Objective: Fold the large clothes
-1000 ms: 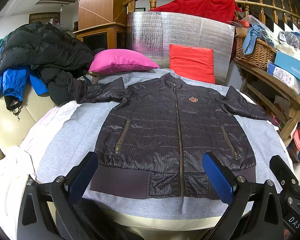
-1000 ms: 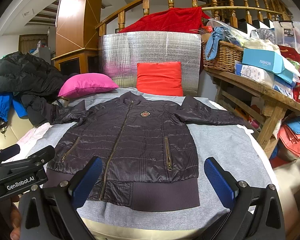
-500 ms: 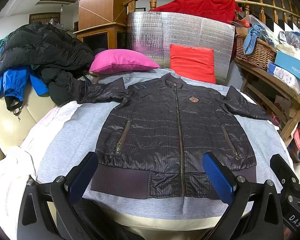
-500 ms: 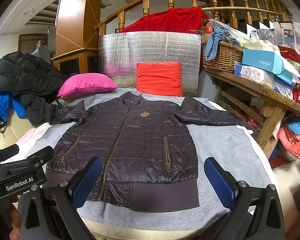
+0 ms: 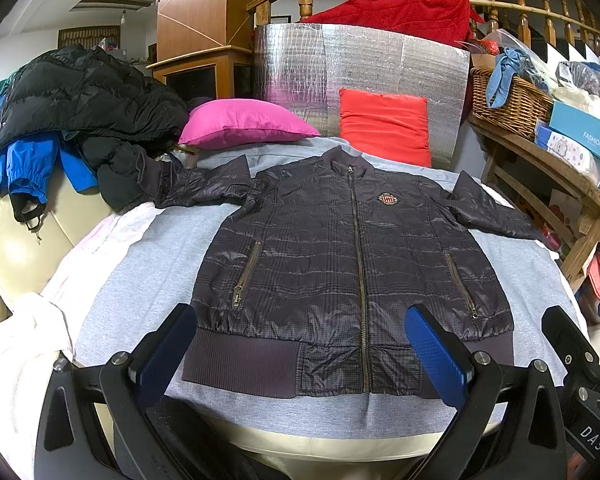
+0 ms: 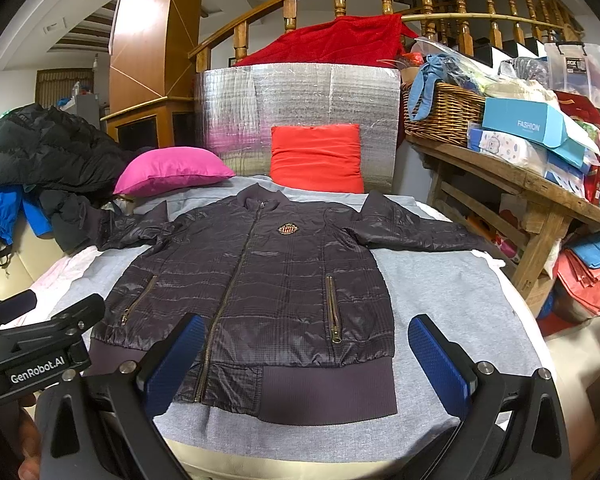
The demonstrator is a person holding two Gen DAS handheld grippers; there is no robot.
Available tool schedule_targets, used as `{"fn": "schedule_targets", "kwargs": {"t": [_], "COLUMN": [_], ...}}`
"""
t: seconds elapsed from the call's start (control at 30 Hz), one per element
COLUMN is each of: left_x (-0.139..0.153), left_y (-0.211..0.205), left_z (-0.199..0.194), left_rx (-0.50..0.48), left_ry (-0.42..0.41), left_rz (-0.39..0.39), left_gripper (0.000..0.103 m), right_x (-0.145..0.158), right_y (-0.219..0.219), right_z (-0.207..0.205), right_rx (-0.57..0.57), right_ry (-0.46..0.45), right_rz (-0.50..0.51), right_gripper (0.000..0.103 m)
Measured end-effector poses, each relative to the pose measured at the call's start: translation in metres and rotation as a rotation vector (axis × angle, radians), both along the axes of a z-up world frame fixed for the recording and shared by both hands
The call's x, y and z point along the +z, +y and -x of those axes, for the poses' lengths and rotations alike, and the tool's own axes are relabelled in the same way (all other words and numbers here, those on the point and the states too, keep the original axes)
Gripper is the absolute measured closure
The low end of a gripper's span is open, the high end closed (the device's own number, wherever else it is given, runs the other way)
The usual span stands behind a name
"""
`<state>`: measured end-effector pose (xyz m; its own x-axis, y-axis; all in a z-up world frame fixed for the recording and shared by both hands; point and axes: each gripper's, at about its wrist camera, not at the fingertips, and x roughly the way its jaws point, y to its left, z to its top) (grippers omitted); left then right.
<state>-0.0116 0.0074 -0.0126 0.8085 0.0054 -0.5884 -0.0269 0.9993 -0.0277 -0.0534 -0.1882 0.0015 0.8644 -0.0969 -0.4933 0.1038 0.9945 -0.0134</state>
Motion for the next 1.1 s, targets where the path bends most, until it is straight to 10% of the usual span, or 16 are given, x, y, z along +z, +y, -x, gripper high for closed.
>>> {"fn": "schedule_targets", "kwargs": {"t": [0.57, 1.1], "left_x": [-0.014, -0.089], "left_y": [0.007, 0.017], "left_z": [-0.011, -0.128], "left_rx": [0.015, 0.075], "left_ry": [0.024, 0.214], "left_rz": [-0.001, -0.067], "left_gripper": [0.000, 0.000], "right_x": [-0.012, -0.076], "right_y": [-0.006, -0.139], "right_z": [-0.008, -0.087], "right_rx": [0.008, -0.045], "right_ry": [0.030, 0.209], "right_rz": [-0.025, -0.443], "right_gripper": [0.000, 0.000]}}
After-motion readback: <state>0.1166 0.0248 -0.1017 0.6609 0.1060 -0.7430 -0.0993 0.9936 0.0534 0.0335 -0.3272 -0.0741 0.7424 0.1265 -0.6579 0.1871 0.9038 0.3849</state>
